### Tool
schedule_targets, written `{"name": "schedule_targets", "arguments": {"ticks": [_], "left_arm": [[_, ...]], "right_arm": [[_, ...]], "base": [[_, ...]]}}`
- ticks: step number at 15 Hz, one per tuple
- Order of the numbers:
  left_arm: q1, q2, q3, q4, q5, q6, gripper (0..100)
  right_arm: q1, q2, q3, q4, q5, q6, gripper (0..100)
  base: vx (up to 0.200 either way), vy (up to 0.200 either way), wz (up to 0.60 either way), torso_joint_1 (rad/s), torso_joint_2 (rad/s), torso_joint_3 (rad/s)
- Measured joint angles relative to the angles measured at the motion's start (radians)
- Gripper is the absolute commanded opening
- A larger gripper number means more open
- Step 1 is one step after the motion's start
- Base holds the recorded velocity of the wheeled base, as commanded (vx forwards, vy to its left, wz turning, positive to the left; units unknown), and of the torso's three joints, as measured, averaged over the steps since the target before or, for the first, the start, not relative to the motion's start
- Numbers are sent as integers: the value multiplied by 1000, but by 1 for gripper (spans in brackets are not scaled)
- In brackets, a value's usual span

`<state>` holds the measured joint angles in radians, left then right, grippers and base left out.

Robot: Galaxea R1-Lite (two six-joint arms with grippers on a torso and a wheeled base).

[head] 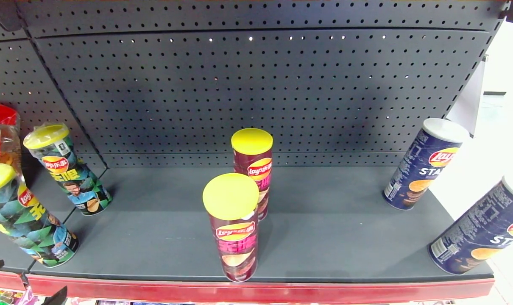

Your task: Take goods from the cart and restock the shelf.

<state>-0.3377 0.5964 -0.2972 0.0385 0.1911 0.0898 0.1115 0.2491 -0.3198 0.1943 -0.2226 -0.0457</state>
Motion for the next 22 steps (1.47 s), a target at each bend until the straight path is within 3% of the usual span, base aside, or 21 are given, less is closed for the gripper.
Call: {"name": "schedule_targets", "arguments": {"ticks": [3,6,12,17,19,22], "left_arm": [[17,-41,1,-2,5,35,100],[30,-61,1,-4,8,35,100],[32,-73,1,-5,5,37,100],[33,-83,1,-4,-3,36,100],[30,-83,1,-4,-4,36,100],[29,-84,0,-5,-46,36,100]], "right_arm": [[1,-1,23,1,0,-3,100],[1,-1,34,1,0,-17,100],[2,-4,44,2,0,-23,100],[4,-4,47,1,1,-29,100],[2,-3,49,-1,5,-30,100],[6,-3,51,-1,9,-32,100]], "base": [[0,0,0,0,0,0],[-200,0,0,6,2,4],[0,0,0,0,0,0],[0,200,0,4,1,1],[0,0,0,0,0,0],[0,0,0,0,0,0]]}}
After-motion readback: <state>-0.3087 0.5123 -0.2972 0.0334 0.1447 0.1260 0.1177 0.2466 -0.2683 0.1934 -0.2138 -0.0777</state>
